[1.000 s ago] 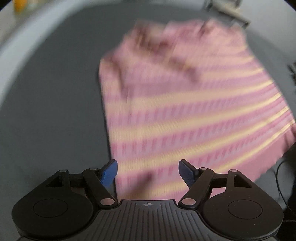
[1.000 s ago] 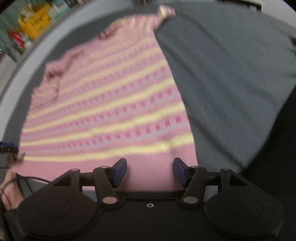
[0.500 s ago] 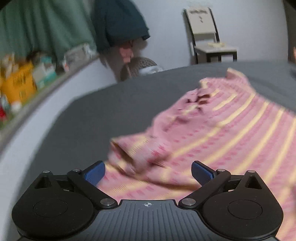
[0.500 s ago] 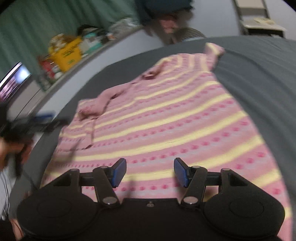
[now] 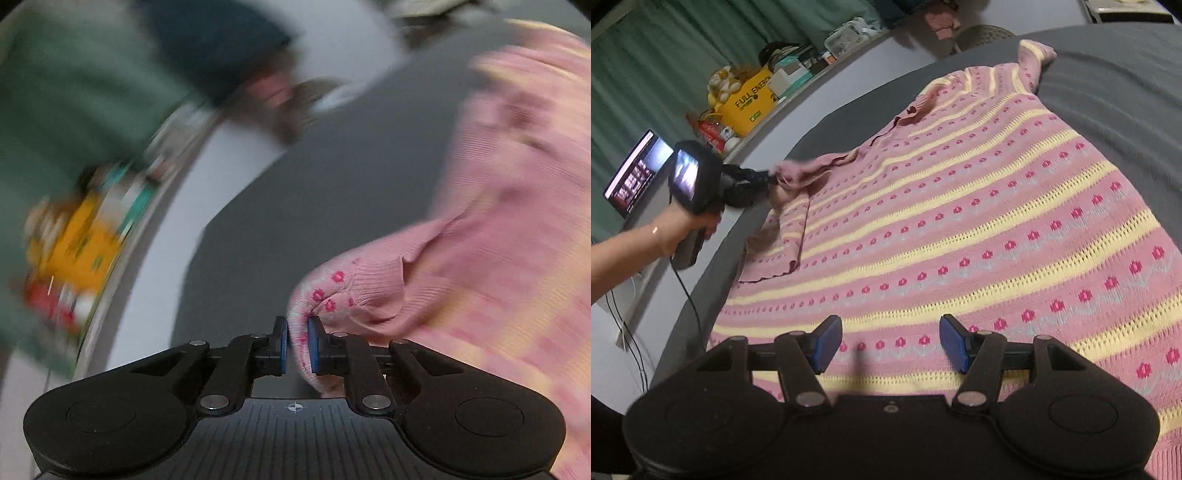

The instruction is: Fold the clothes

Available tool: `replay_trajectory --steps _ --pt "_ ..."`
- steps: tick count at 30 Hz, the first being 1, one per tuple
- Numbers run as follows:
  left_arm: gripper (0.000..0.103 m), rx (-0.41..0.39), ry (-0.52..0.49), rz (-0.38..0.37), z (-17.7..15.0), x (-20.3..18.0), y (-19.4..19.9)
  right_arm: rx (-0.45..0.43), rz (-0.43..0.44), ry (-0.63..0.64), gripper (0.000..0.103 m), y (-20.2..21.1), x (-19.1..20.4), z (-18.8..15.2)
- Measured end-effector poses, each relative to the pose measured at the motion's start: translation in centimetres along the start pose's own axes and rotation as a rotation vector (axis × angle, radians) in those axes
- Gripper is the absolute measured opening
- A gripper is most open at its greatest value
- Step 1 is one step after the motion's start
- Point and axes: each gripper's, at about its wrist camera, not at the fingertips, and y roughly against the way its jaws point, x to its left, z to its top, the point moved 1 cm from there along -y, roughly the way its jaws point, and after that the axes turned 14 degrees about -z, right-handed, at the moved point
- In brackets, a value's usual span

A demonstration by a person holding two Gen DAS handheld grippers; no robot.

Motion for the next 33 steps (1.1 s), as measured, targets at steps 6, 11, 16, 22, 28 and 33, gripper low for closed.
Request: replay_trajectory --steps 6,11,16,22,28,33 --pt "0.026 0.012 0.444 -0.156 1.0 5.1 -5.2 -0.032 -0.003 0.058 0.057 0.2 0.2 -0.6" --pt "0.051 -0.023 0.634 -0.276 -2.1 7.2 -4.8 -0.037 0.002 0.054 0.058 0.1 0.0 -0.5" --pt "0.091 -0.064 0.746 -0.487 -7.1 8.6 -1.5 -0.028 0.014 0.039 0.063 -0.1 0.1 -0.2" --pt "0.087 -0.096 0.612 -0.524 -8.7 5.4 0.9 -0.009 0.035 -0.022 0.063 0.0 -0.5 -0.2" --pt "0.024 -0.045 0.676 -0.439 -7.2 4.1 -1.9 -0.019 0.037 -0.032 0.063 0.3 -0.9 -0.5" --pt "0.008 -0.058 0.755 -0.476 -7.1 4.8 -2.9 -0.053 -0.003 0.083 0.064 0.5 0.3 -1.1"
